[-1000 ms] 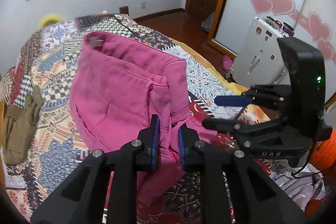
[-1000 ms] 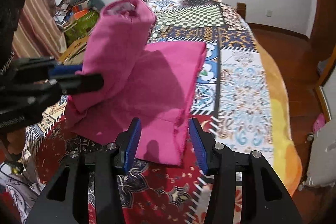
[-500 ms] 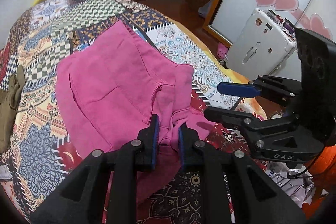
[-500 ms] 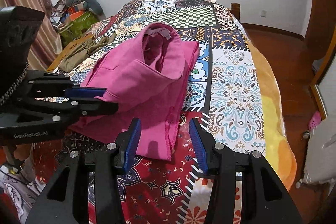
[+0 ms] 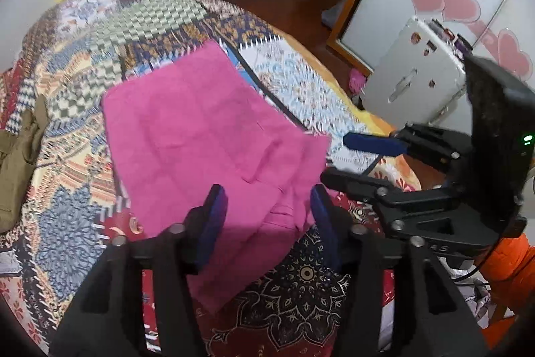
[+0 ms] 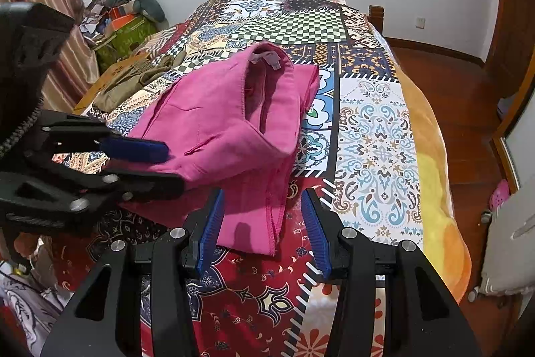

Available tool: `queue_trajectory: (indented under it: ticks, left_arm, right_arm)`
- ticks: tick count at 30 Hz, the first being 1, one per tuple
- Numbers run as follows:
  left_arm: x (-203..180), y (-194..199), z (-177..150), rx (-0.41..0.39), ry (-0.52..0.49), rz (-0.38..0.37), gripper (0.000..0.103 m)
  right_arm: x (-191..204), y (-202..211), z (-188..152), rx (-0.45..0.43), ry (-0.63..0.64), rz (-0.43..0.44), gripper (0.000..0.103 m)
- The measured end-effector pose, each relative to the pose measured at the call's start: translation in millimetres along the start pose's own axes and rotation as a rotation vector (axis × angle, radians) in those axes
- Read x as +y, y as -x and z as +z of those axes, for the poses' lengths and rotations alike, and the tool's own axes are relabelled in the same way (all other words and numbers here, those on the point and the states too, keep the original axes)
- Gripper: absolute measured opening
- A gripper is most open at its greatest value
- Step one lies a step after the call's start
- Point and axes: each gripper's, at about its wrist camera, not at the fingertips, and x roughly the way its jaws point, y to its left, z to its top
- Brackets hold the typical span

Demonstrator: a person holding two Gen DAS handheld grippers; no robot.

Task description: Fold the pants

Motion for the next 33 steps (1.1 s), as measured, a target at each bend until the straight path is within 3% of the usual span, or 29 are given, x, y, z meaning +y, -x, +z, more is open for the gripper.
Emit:
queue_trajectory:
  ticks: [7,13,19,33]
  left_arm:
    - [18.3,23.7,7.4,-0.059,0.054,0.013,0.054]
    - [52.2,31.0,15.9,-0.101,0.086,0.128,0.06]
    - [101.6,19.6,29.0,-0.083,0.162,0.194,0.06]
    - [147.9,-57.6,77.2,0.032,0.157,0.185,0.06]
  right_arm:
    - [0.6,-1.4,0.7,0.003,-0.002,0.0,0.044]
    - [0.7,-7.5,-0.8,0.016,0.001,0.003,0.044]
    - [-4.8,-17.0,-2.9,0.036,-0.014,0.015,0.044]
    - [-12.6,-39.8,-9.6,0.101,-0.039,0.065,0.044]
